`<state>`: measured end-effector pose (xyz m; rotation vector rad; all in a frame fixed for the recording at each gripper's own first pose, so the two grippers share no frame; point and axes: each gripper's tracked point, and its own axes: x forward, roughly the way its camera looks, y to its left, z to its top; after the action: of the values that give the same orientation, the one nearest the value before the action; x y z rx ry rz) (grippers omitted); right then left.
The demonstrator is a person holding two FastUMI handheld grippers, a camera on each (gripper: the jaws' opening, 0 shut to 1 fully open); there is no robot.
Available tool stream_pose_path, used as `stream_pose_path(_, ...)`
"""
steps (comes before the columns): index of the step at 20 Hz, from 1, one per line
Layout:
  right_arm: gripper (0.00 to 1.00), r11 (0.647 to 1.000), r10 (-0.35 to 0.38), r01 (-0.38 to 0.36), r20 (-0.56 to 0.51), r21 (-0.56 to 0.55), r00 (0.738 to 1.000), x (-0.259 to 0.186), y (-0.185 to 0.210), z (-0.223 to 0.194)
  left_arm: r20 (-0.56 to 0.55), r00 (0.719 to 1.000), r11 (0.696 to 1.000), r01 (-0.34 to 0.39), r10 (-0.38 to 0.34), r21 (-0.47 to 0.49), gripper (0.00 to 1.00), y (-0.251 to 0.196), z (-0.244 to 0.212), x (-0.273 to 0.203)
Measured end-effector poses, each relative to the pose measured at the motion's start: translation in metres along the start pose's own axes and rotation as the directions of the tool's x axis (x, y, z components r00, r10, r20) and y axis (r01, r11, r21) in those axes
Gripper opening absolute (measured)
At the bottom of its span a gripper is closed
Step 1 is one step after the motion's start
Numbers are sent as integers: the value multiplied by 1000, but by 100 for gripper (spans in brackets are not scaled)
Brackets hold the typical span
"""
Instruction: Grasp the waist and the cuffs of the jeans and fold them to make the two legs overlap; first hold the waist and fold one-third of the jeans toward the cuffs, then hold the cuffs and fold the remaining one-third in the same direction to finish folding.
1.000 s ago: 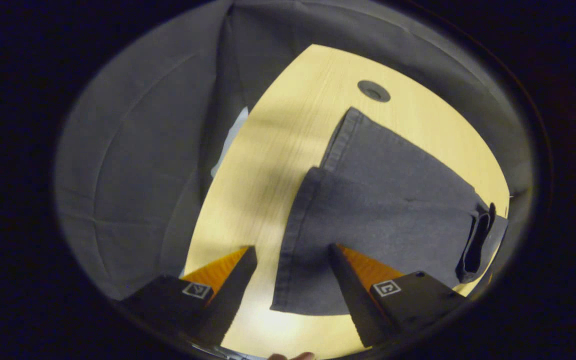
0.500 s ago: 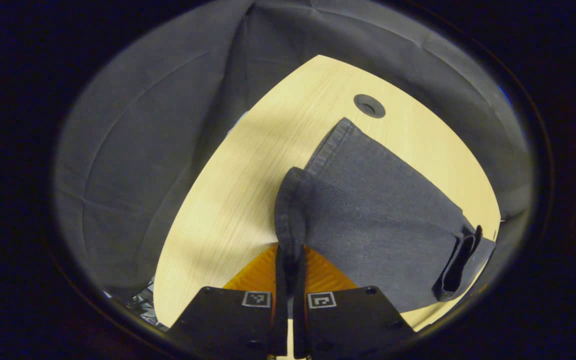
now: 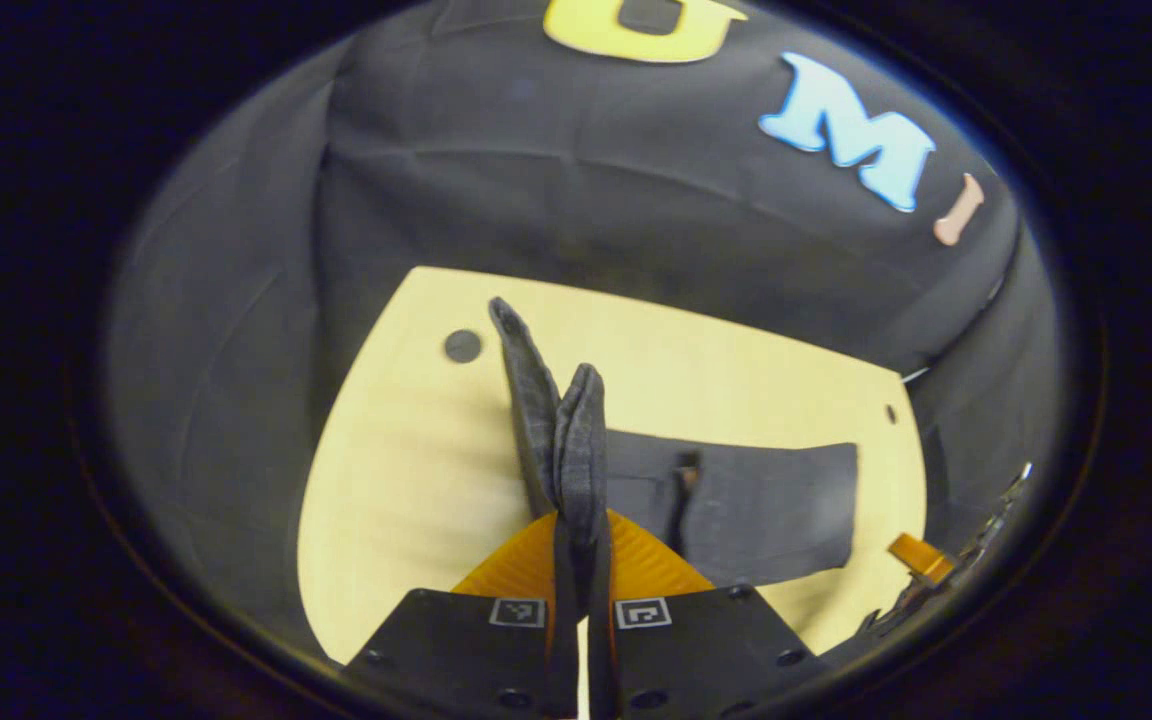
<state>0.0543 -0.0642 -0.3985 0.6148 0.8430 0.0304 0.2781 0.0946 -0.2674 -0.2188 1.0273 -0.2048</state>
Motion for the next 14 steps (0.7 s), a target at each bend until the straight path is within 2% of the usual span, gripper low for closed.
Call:
stream_pose_path(1,97,1000,2,-2,10,3,1000,-7,-4,0,0,999,999,43,-44,31,11,-33,5,-4)
stream_pose_path(2,97,1000,1,-1,21,4,1000,-14,-10,0,-7,995,994,97,-96,59,11,-56,-3,13)
stream_pose_path(4,97,1000,-8,8,38,13,999,-30,-26,0,-50,982,973,189,-184,130,11,-140,-12,30)
stream_pose_path(6,97,999,-21,18,59,45,998,-47,-44,0,-129,965,952,250,-229,179,11,-200,-38,62)
stream_pose_path(7,96,997,-27,22,72,68,997,-55,-54,1,-180,958,944,260,-225,201,11,-222,-51,80)
stream_pose_path(9,97,993,-49,38,97,111,994,-70,-74,3,-255,953,948,221,-162,227,12,-250,-88,124)
stream_pose_path(11,97,990,-73,58,116,131,991,-84,-93,4,-318,945,961,152,-74,229,12,-261,-127,169)
stream_pose_path(14,97,982,-99,77,120,175,988,-95,-117,1,-358,933,974,61,22,220,12,-249,-169,208)
